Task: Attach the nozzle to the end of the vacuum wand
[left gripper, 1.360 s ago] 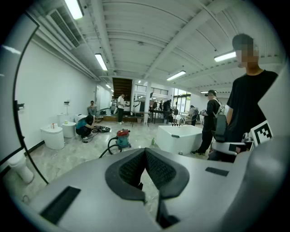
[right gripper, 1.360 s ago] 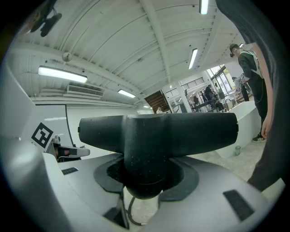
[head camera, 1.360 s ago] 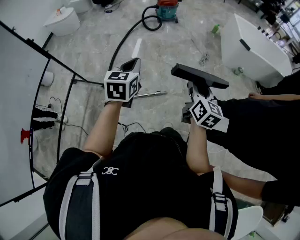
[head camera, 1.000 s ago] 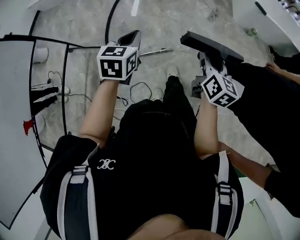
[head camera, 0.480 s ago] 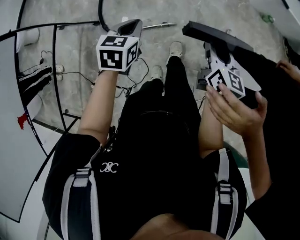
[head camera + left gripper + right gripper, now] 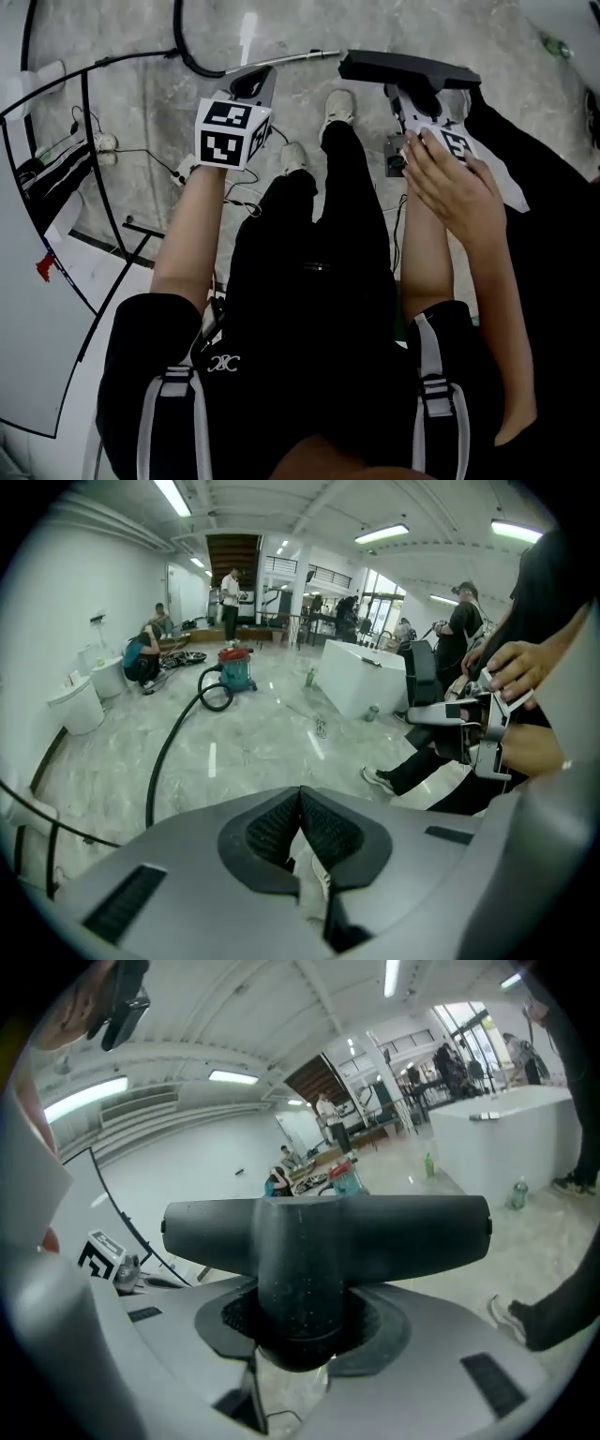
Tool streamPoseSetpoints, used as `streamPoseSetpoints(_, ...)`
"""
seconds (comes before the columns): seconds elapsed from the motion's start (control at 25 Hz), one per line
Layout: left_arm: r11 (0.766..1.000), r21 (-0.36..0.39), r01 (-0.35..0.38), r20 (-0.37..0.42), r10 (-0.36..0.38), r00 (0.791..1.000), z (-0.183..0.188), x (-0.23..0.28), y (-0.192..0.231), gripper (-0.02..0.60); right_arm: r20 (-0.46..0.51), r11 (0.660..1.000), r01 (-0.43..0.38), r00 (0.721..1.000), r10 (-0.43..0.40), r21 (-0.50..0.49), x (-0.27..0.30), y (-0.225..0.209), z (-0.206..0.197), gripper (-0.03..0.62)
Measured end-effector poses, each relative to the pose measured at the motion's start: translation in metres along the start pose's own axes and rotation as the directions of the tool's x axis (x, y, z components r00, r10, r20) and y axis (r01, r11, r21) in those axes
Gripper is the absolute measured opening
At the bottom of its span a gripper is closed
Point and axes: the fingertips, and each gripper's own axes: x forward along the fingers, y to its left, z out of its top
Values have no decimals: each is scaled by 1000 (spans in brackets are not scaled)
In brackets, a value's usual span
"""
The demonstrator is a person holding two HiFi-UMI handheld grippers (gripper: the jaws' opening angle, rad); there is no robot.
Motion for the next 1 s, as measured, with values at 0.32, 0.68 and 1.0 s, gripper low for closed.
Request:
streamPoseSetpoints(0.32, 998, 28, 53, -83, -50, 995, -28, 100, 0, 9, -282, 992, -123, 952, 122, 13, 126, -43, -84, 175)
streamPoseSetpoints(0.68, 984, 93, 153, -220, -129, 967, -151, 273, 28, 12, -376, 999, -50, 926, 49, 5, 239, -134, -216, 175)
streamPoseSetpoints(1.0, 975, 139, 175, -250, -136, 959, -222, 381, 39, 110, -420, 999, 26, 907, -15, 20, 293, -199, -291, 175)
